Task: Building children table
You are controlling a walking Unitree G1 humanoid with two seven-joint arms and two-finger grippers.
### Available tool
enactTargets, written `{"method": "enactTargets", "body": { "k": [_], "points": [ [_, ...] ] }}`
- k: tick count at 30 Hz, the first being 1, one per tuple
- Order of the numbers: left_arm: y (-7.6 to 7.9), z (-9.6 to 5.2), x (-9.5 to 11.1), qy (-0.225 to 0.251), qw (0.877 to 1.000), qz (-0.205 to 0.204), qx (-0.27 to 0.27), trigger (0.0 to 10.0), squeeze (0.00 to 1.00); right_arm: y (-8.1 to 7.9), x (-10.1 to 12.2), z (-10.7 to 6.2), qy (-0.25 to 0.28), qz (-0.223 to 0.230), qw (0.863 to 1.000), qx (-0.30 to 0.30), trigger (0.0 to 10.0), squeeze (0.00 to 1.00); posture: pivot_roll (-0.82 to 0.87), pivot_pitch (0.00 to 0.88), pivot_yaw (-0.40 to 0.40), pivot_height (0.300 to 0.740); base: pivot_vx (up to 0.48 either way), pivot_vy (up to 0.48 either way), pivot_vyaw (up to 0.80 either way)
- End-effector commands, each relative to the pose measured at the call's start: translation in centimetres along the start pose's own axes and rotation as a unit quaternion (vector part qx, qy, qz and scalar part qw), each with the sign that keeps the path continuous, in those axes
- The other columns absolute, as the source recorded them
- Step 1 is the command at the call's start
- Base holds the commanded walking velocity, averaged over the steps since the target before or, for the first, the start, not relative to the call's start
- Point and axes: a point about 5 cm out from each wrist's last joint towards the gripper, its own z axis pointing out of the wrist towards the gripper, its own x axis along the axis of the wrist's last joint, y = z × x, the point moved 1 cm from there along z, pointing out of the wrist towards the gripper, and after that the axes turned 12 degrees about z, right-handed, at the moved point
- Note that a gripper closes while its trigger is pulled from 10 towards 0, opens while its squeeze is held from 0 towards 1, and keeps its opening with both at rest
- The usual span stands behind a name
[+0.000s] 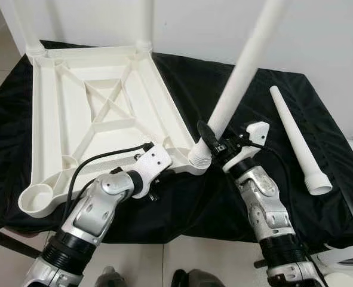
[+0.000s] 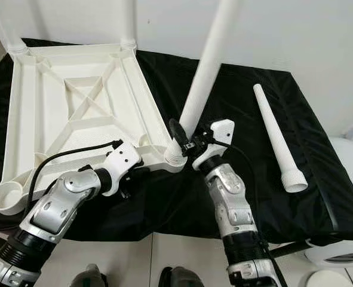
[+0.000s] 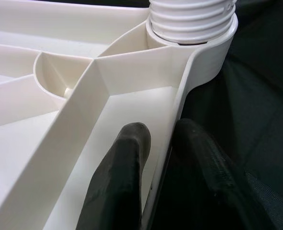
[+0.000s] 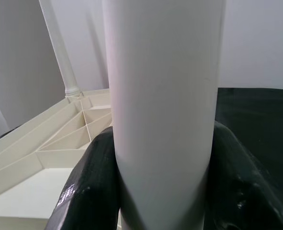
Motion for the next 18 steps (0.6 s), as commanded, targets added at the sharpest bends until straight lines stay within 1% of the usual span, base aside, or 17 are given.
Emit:
{"method": "enactTargets", "body": {
  "k": [1,4,5,6,8,10,12,13,14,15,18],
  "points": [
    [-1.2,-0.7,0.2,0.001,1.0,0.012,0.028,10.0,0.0,3.1,-4.6,-4.4,-0.107,0.02,0.989,-0.097,10.0,0.0,0.09,0.08,-0.074,0.74,0.0,0.0,0.0],
    [-1.3,-0.7,0.2,0.001,1.0,0.012,0.028,10.0,0.0,2.4,-4.7,-4.7,-0.099,0.004,0.991,-0.085,10.0,0.0,0.09,0.079,-0.072,0.74,0.0,0.0,0.0],
    [-1.3,-0.7,0.2,0.001,1.0,0.012,0.028,10.0,0.0,2.4,-4.7,-4.7,-0.099,0.004,0.991,-0.085,10.0,0.0,0.09,0.079,-0.072,0.74,0.0,0.0,0.0],
    [-1.3,-0.7,0.2,0.001,1.0,0.012,0.028,10.0,0.0,2.1,-4.7,-4.7,-0.099,-0.008,0.992,-0.078,10.0,0.0,0.09,0.079,-0.072,0.74,0.0,0.0,0.0],
    [-1.3,-0.7,0.2,0.001,1.0,0.012,0.028,10.0,0.0,2.1,-4.7,-4.7,-0.099,-0.008,0.992,-0.078,10.0,0.0,0.09,0.079,-0.072,0.74,0.0,0.0,0.0],
    [-1.3,-0.7,0.2,0.001,0.999,0.013,0.029,10.0,0.0,1.3,-4.7,-4.4,-0.094,-0.023,0.993,-0.06,10.0,0.0,0.09,0.078,-0.072,0.74,0.0,0.0,0.0],
    [-1.3,-0.7,0.2,0.001,0.999,0.013,0.029,10.0,0.0,1.3,-4.7,-4.4,-0.094,-0.023,0.993,-0.06,10.0,0.0,0.09,0.078,-0.072,0.74,0.0,0.0,0.0],
    [-1.4,-0.8,0.2,0.001,0.999,0.013,0.029,10.0,0.0,0.9,-4.8,-4.2,-0.094,-0.027,0.994,-0.053,10.0,0.0,0.09,0.078,-0.072,0.74,0.0,0.0,0.0],
    [-1.4,-0.8,0.2,0.001,0.999,0.013,0.029,10.0,0.0,0.9,-4.8,-4.2,-0.094,-0.027,0.994,-0.053,10.0,0.0,0.09,0.078,-0.072,0.74,0.0,0.0,0.0],
    [-1.4,-0.8,0.2,0.001,0.999,0.013,0.03,10.0,0.0,0.5,-5.1,-4.0,-0.104,-0.028,0.993,-0.046,10.0,0.0,0.09,0.078,-0.073,0.74,0.0,0.0,0.0],
    [-1.4,-0.8,0.2,0.0,0.999,0.013,0.03,10.0,0.0,0.5,-5.2,-3.9,-0.109,-0.025,0.993,-0.046,10.0,0.0,0.09,0.078,-0.073,0.74,0.0,0.0,0.0]
  ]
}}
